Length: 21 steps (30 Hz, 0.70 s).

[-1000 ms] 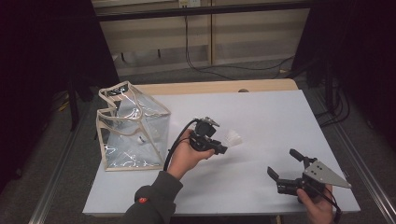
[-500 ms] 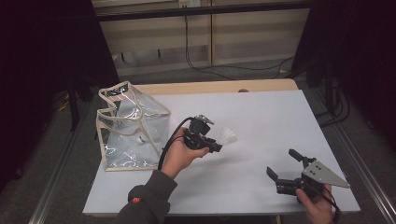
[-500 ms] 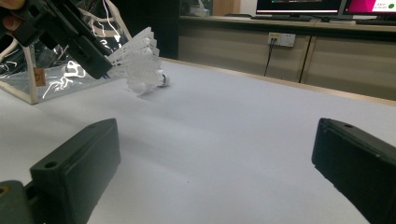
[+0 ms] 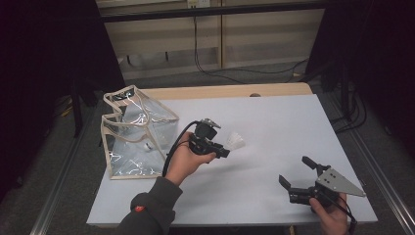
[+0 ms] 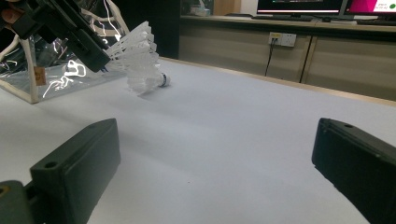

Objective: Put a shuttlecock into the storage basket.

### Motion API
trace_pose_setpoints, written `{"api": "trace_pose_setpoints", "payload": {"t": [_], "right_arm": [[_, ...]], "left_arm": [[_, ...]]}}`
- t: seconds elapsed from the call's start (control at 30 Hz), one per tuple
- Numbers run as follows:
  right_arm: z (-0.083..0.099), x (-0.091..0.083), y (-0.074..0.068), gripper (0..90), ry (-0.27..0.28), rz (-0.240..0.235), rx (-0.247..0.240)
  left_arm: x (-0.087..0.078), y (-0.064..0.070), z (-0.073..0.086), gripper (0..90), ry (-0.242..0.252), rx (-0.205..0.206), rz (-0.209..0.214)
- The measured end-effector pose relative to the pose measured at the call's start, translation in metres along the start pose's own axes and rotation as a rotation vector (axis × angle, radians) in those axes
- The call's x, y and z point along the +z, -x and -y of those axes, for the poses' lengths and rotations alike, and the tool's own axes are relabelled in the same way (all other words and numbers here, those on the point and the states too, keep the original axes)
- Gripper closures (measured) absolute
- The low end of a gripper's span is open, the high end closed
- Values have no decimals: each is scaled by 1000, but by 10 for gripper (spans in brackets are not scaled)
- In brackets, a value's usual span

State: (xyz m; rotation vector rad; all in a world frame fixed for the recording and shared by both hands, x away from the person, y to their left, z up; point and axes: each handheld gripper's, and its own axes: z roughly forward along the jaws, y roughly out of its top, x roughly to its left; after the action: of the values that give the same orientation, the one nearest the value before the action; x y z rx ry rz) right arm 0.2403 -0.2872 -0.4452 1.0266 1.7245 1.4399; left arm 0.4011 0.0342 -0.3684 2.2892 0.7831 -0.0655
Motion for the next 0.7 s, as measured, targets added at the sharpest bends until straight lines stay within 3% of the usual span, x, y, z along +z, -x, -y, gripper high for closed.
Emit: {"api": "trace_pose_setpoints", "payload": {"t": [0.7], "right_arm": [[0,3,-1,12,1,-10,-2]], "left_arm": [[-22,-6,-2,655,-5,-7,-21]]}}
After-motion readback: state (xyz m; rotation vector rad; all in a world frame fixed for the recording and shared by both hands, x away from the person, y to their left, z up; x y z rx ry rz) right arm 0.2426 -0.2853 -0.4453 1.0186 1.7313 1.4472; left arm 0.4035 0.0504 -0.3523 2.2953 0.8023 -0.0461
